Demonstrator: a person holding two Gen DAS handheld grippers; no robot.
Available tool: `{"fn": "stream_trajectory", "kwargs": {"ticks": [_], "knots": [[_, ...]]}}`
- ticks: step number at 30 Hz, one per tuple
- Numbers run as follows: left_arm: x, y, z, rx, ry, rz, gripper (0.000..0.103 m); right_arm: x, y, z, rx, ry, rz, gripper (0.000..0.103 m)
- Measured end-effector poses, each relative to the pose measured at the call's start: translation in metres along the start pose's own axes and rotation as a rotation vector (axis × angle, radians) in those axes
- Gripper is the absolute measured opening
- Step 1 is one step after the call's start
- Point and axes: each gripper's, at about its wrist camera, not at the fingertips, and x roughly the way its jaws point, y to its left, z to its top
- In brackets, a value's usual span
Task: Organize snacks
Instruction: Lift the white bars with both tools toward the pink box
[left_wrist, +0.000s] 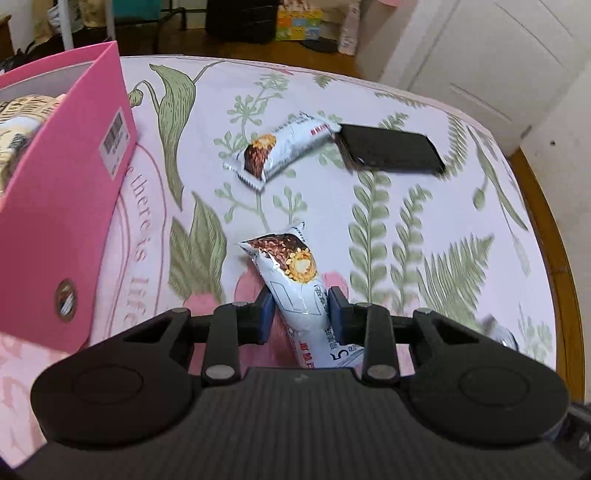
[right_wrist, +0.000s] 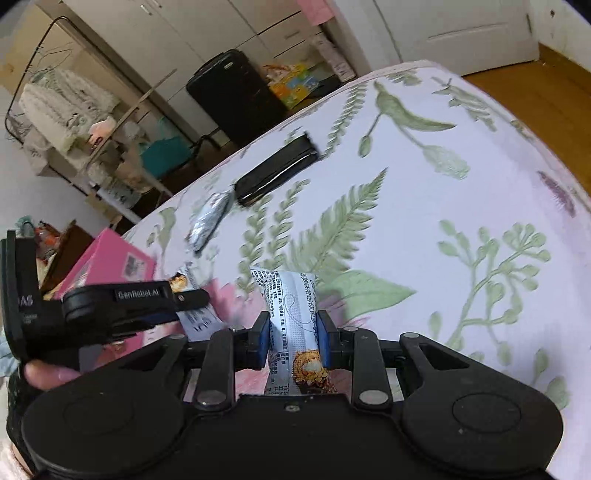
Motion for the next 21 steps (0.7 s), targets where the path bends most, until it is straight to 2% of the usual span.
{"fn": "stream_trajectory", "kwargs": {"ticks": [5, 12, 17, 21], "knots": [[-0.030, 0.005, -0.012, 0.046, 0.011, -0.043, 0.029, -0.003, 0.016, -0.008, -0.020, 0.030, 0.030, 0.030], [-0.069, 0.016, -0.024, 0.095, 0.043, -0.061, 0.029, -0.015, 0.045, -0.022, -0.084, 0.088, 0.055, 0.030], [-0.098, 0.028, -0.033, 0.102, 0.075, -0.047, 0.029, -0.025, 0.068, -0.031, -0.153, 0.135, 0.078, 0.030], [-0.125, 0.041, -0.037, 0.091, 0.089, -0.085, 0.029, -0.036, 0.090, -0.033, -0.204, 0.163, 0.103, 0.030]]}}
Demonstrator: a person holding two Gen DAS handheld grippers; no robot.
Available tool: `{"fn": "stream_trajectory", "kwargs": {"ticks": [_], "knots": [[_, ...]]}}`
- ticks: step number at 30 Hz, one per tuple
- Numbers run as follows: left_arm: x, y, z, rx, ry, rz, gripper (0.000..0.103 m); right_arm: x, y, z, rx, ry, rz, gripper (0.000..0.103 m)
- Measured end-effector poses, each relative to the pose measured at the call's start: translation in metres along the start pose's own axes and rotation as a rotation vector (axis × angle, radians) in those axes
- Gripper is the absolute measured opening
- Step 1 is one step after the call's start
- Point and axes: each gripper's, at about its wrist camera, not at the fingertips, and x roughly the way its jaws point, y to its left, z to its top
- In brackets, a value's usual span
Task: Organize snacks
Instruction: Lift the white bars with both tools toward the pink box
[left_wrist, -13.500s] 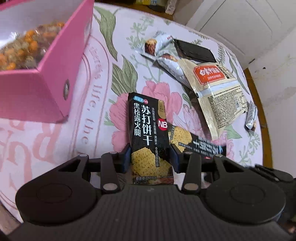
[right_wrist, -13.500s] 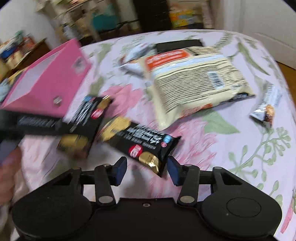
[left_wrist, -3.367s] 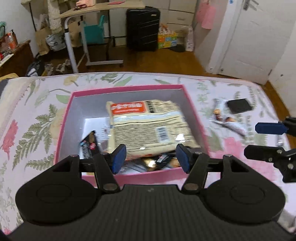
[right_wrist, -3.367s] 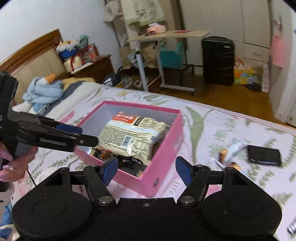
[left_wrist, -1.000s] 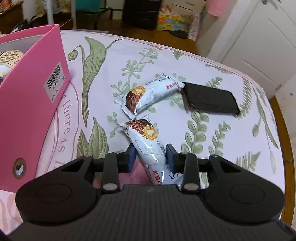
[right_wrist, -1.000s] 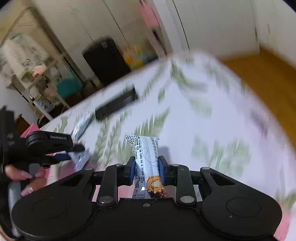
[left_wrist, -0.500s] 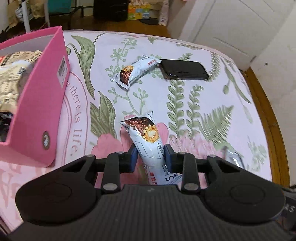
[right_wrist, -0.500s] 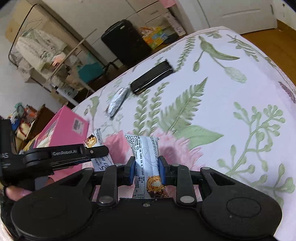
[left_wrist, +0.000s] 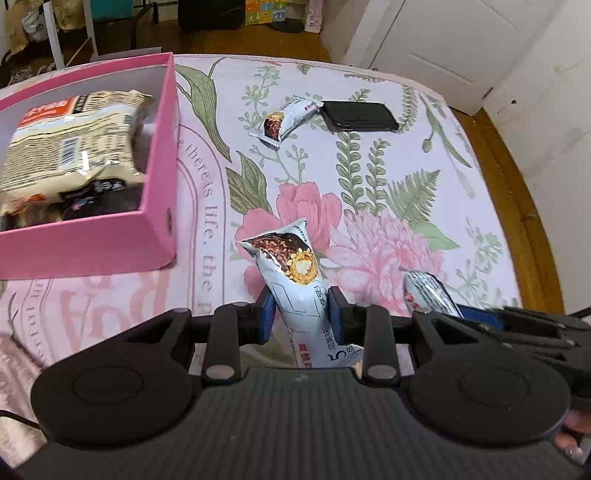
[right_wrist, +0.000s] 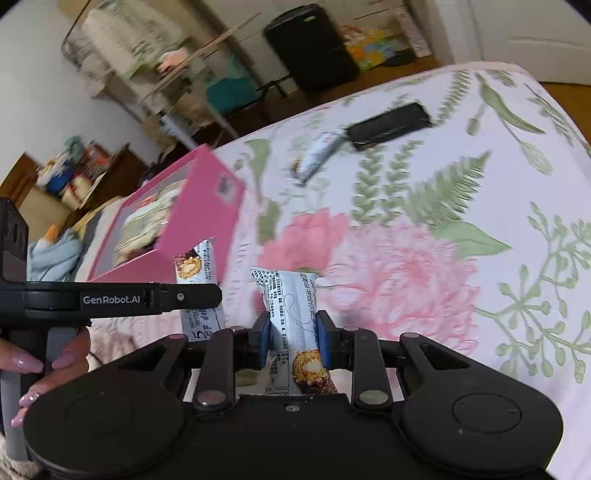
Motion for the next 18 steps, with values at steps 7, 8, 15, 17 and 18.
{"fn": "stream_trajectory", "kwargs": {"ticks": [7, 8, 15, 17, 18], "knots": [[-0.044, 0.016, -0.003, -0.002, -0.060, -0.010, 0.029, -0.014, 0.050, 0.011, -0.110, 0.000, 0.035, 0.030], [-0.049, 0.018, -0.002, -0.004, -0.070, -0.008, 0.029, -0.015, 0.057, 0.013, -0.124, -0.003, 0.040, 0.030], [-0.091, 0.051, 0.005, -0.031, -0.145, 0.013, 0.029, -0.013, 0.107, 0.033, -0.221, -0.033, 0.079, 0.030], [-0.102, 0.066, 0.008, -0.046, -0.169, 0.038, 0.029, -0.008, 0.123, 0.040, -0.251, -0.044, 0.094, 0.030], [-0.106, 0.075, 0.009, -0.057, -0.179, 0.051, 0.029, -0.005, 0.131, 0.044, -0.264, -0.051, 0.102, 0.030]]}}
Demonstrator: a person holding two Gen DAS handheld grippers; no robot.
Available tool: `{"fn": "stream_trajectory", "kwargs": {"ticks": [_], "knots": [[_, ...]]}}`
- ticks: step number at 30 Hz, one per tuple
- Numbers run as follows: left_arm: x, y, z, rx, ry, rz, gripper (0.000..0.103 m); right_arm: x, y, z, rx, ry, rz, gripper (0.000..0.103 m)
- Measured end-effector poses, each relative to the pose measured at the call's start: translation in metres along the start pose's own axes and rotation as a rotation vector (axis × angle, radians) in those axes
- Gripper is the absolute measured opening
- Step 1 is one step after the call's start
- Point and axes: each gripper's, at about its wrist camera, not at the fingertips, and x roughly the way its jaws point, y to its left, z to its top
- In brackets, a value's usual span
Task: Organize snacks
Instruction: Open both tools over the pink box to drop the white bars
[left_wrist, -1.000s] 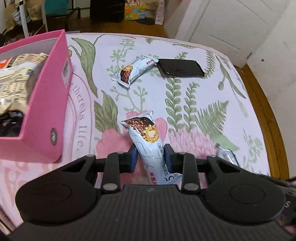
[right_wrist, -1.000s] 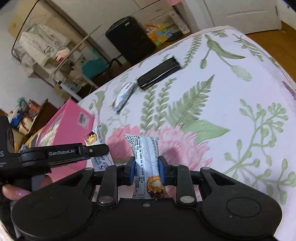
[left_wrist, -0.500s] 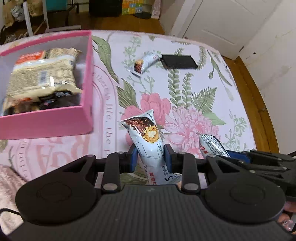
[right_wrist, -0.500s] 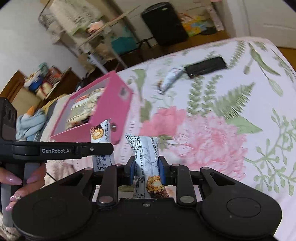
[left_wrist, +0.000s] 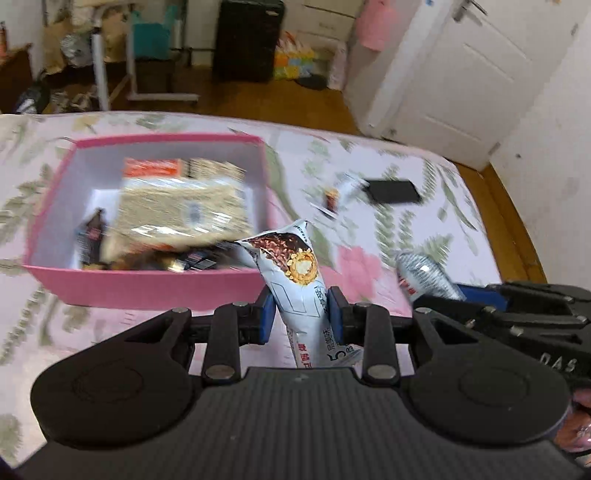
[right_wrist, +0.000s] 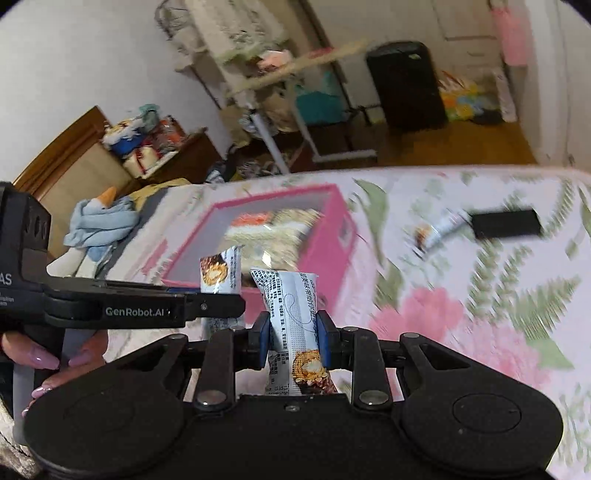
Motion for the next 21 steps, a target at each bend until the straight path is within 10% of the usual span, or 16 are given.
{"fn": "stream_trajectory", "kwargs": {"ticks": [12, 21], "knots": [[0.000, 0.120, 0.033, -0.119, -0.091, 0.172, 0.029, 0.102, 0.040, 0.055, -0.150, -0.006, 0.098, 0.030], [0.044, 0.169, 0.049, -0.214, -0.086, 0.272, 0.030, 0.170, 0.081, 0.057, -0.511, 0.111, 0.161, 0.030]]}}
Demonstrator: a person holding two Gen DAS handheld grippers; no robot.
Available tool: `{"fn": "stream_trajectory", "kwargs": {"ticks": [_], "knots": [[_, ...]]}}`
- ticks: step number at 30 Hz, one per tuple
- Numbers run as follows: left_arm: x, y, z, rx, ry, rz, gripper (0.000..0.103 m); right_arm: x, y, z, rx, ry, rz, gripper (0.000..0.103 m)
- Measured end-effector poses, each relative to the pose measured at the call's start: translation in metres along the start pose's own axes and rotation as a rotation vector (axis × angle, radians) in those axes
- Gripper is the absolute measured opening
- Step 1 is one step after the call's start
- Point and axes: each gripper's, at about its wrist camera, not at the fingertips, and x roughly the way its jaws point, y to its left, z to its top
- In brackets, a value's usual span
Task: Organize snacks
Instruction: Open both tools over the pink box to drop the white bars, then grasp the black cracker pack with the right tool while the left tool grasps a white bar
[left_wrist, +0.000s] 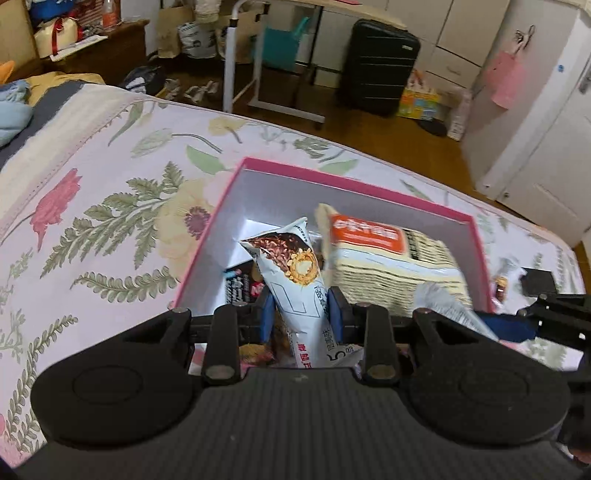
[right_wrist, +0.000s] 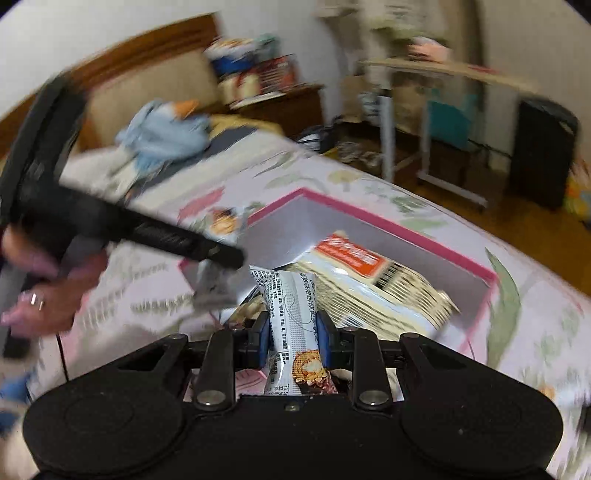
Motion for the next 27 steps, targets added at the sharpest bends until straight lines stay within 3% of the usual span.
{"fn": "stream_trajectory", "kwargs": {"ticks": [3, 7, 14, 17, 21, 27], "knots": [[0.008, -0.001, -0.002, -0.011, -0.008, 0.023, 0.037, 0.013, 0.009, -0.001, -0.108, 0.009, -0.009, 0.031], [0.008, 0.003, -0.006, -0.047, 0.011, 0.004, 0.044, 0.015, 0.013, -0.006, -0.116, -0.010, -0.050, 0.053], [-0.020, -0.005, -0.016, 0.009, 0.005, -0.017, 0.050, -0.033, 0.006, -0.016, 0.018, -0.102, -0.058, 0.056], [-0.037, -0.014, -0.016, 0.044, -0.011, -0.027, 0.053, -0.062, 0.000, -0.023, 0.069, -0.127, -0.114, 0.061], [-0.058, -0.033, -0.017, 0.097, -0.019, -0.049, 0.055, -0.100, -0.015, -0.030, 0.155, -0.126, -0.202, 0.062], [-0.080, -0.076, -0.020, 0.190, -0.020, -0.102, 0.060, -0.157, -0.048, -0.054, 0.301, -0.133, -0.266, 0.062]]}}
